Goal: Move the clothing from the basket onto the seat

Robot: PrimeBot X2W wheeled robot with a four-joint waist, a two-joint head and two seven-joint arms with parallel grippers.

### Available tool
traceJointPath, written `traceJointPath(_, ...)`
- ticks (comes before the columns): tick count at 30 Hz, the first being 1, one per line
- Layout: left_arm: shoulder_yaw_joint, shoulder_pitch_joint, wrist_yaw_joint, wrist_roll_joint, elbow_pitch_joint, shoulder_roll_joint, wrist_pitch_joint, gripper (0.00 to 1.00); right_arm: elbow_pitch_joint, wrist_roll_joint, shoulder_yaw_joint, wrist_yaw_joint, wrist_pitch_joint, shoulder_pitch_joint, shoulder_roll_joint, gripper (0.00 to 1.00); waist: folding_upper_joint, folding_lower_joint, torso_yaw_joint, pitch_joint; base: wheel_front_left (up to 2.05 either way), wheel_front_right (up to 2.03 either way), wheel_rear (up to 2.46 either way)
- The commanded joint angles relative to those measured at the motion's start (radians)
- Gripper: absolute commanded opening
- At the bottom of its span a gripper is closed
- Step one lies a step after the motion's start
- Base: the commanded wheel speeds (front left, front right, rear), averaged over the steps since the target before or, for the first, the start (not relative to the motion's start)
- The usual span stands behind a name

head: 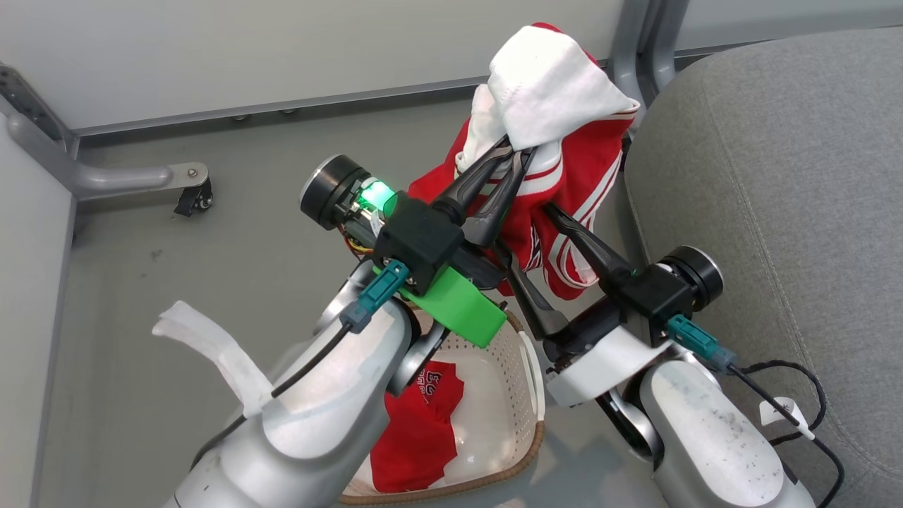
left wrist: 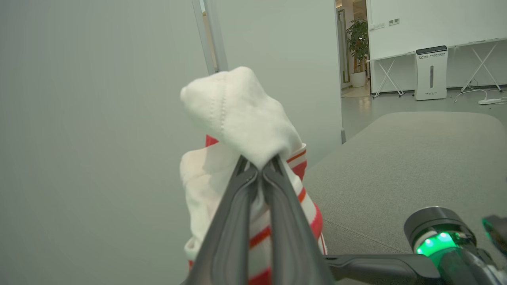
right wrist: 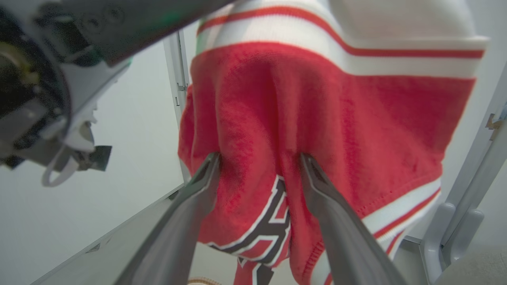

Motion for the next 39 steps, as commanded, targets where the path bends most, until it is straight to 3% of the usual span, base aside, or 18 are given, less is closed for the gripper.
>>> traceJointPath(1,-0.003,0.007,0.006,-0.002,-0.004,-0.004,-0.004,0.00,0.001,0.014,0.001,-0.001,-0.004,-0.008,-0.003,1.00,0.0082,0.0000,0.000,0.000,0.00,0.00,0.00)
traceJointPath(9,-0.026,0.017,0.025,-0.025,-0.007,-0.021,-0.011,0.00,0.014,0.053,-0.015,-0.001,-0.004,-0.035,-0.003,1.00,0.0082,0.0000,0.002,0.007,0.00,0.00,0.00)
traceJointPath(26,-0.078,-0.014,0.047,-0.061,-0.028,-0.032,-0.020,0.00,0.216,0.144,0.002,-0.001,-0.003,-0.156,-0.003,1.00,0.0082,0.0000,0.028,0.025,0.00,0.00,0.00)
traceJointPath(27,-0.080,-0.016,0.048,-0.063,-0.029,-0.032,-0.020,0.00,0.220,0.151,0.004,-0.001,-0.003,-0.160,-0.003,0.95,0.0082,0.0000,0.029,0.027,0.00,0.00,0.00)
traceJointPath(28,-0.083,-0.017,0.048,-0.066,-0.030,-0.032,-0.020,0.00,0.223,0.159,0.007,-0.001,-0.003,-0.164,-0.003,0.69,0.0082,0.0000,0.031,0.029,0.00,0.00,0.00)
traceJointPath(30,-0.087,-0.023,0.050,-0.069,-0.032,-0.032,-0.019,0.00,0.230,0.170,0.012,-0.001,-0.003,-0.173,-0.003,0.00,0.0082,0.0000,0.034,0.033,0.00,0.00,0.00)
traceJointPath(39,-0.064,-0.022,0.063,-0.073,-0.022,-0.028,-0.020,0.00,0.200,0.168,0.016,-0.001,-0.003,-0.149,-0.003,0.00,0.0082,0.0000,0.035,0.036,0.00,0.00,0.00)
